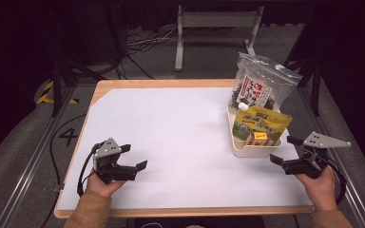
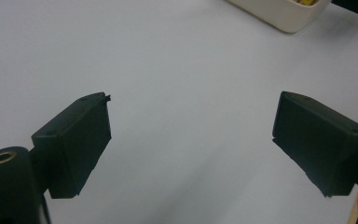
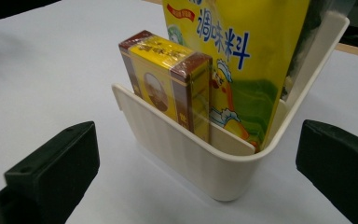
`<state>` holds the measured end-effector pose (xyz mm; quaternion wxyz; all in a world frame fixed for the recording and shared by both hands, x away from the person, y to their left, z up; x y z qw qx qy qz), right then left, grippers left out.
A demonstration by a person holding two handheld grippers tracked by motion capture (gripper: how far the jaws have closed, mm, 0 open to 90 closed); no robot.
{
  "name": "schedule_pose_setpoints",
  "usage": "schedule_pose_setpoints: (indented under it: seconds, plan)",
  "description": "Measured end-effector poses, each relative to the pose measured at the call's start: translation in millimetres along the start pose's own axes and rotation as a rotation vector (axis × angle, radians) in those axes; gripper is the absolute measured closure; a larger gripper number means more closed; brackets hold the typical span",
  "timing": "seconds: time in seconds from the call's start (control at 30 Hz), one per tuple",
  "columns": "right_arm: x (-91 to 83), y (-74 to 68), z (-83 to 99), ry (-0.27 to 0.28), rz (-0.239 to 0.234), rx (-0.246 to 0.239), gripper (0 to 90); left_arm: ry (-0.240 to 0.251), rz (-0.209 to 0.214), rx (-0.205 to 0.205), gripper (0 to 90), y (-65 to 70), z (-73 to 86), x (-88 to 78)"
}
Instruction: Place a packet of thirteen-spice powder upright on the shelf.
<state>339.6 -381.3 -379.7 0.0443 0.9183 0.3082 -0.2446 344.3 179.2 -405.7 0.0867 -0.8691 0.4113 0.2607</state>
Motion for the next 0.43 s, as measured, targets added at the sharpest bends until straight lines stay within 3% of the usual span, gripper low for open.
schedule_pose_setpoints:
  seconds: [0.2, 0.43]
  plan:
    - [9.2, 2.2, 8.0, -0.052, 0.023, 0.012, 0.0, -0.019, 0.003, -0.008, 11.2, -1.0, 2.7, 3.3]
    - [10.1, 1.6, 7.7, -0.072, 0.039, -0.004, 0.0, -0.028, -0.001, -0.021, 11.1, -2.7, 4.4, 3.6]
Point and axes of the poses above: each handheld gripper's, and its own axes: x roughly forward along the jaws, z roughly out of its underside, y roughly to its right, the point moved 1 cm from there along x, roughly forward along the jaws, and after that the axes turned 4 degrees about x, right-handed, at the moved point
